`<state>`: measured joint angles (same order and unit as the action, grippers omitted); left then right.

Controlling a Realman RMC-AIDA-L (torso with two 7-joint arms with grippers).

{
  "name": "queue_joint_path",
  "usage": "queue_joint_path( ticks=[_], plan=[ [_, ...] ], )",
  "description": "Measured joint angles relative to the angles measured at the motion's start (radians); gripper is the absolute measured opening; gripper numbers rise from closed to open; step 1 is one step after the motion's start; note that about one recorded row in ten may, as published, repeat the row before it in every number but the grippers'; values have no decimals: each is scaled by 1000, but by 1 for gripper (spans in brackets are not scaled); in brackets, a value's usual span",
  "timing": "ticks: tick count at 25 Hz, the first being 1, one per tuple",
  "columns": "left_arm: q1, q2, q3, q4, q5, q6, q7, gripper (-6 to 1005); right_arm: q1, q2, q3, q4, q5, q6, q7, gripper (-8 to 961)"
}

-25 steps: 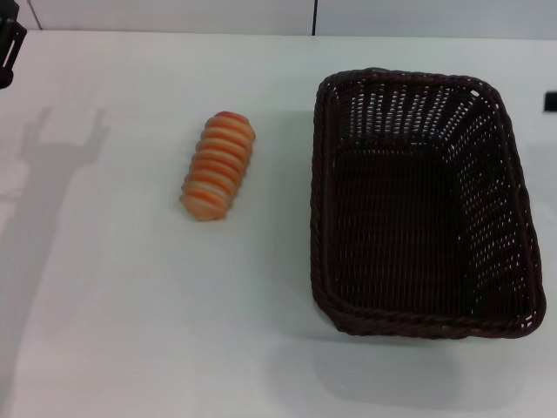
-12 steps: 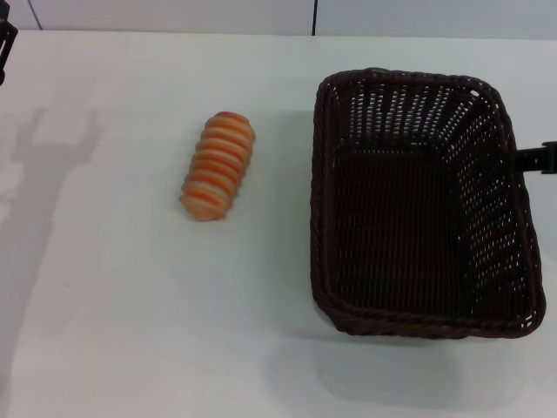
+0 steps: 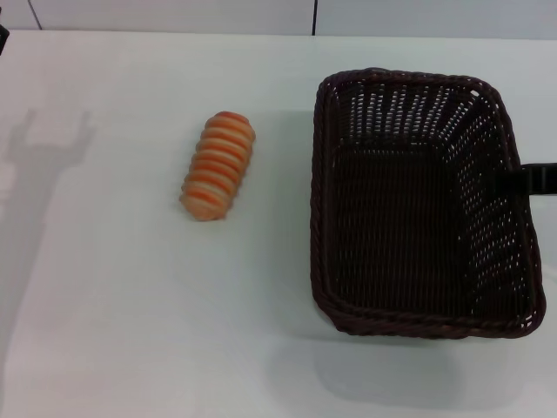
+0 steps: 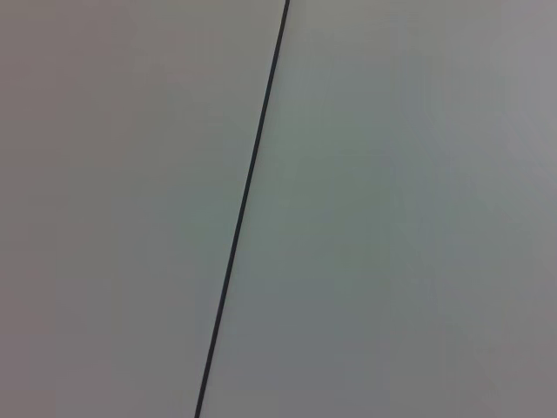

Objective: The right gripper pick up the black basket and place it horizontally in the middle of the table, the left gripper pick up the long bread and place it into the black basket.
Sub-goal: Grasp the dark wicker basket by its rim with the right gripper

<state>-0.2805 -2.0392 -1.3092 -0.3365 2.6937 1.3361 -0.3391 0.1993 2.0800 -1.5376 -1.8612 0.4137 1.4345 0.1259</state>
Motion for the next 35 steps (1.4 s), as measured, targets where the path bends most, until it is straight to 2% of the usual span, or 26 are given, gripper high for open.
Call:
queue_joint_path(
  ticks=[32, 35],
  plan=[
    [10, 2, -2, 1, 4, 33, -1, 843, 59, -2, -58, 199, -2, -103, 5, 701],
    [13, 2, -2, 1, 1, 42, -1, 843, 54, -3, -58, 194, 1, -110, 3, 566]
  ],
)
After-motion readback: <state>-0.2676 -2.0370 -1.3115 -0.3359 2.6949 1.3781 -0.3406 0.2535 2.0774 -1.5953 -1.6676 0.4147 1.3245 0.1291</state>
